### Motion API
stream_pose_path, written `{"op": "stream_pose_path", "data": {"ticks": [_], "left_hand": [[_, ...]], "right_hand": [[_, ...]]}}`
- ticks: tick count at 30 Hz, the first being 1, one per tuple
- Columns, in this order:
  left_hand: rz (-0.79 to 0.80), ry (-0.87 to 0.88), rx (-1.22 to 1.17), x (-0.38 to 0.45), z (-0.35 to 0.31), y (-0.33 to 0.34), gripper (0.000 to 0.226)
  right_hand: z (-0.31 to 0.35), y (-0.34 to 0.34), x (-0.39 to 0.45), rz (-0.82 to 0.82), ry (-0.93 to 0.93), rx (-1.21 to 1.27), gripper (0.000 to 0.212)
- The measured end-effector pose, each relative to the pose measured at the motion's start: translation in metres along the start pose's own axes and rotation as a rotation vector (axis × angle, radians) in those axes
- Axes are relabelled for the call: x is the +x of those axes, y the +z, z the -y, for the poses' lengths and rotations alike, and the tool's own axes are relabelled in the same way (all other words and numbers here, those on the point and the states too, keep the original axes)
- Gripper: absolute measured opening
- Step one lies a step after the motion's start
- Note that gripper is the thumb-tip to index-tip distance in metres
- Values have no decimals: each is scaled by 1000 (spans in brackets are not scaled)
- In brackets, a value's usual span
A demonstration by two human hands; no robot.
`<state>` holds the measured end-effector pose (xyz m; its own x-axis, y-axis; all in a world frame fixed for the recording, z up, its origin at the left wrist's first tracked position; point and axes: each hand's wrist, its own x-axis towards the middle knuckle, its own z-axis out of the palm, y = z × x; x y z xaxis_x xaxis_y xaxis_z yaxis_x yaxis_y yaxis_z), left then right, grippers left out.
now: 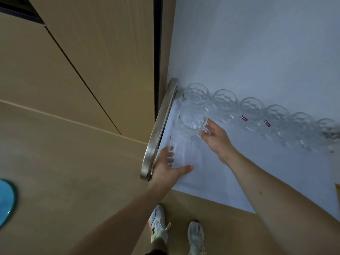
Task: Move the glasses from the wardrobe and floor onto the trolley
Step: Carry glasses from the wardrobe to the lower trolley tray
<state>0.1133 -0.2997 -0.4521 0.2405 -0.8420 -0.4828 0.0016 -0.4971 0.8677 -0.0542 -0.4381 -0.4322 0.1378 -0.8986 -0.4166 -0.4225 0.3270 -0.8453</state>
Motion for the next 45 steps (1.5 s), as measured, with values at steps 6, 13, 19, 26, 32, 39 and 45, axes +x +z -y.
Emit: {"op": "stream_pose_path", "data": {"ticks": [6,13,19,26,32,39,45], "left_hand": [[-7,11,79,-1,1,10,95],[-19,59,170,-32,9,45,90],[-21,107,201,-94,25,84,84],[-58,90,175,-169,54,115,89],[-93,75,156,-214,78,125,90],[-86,35,167,-233,107,121,75],[-28,49,239,-189,162,130,75]], "right_hand": [[-15,-12,-25,-120,109,-38,71],[-60,-41,-92,-155,148,-67,65],[-104,-73,-158,-169,102,-77,60],[-166,-95,-223,-99,46,-90,61],[-212,-92,-265,-63,27,-193,61],[-233,-83,-294,-15,40,-208,62],[-271,-67,-256,-31,-23,-328,65]]}}
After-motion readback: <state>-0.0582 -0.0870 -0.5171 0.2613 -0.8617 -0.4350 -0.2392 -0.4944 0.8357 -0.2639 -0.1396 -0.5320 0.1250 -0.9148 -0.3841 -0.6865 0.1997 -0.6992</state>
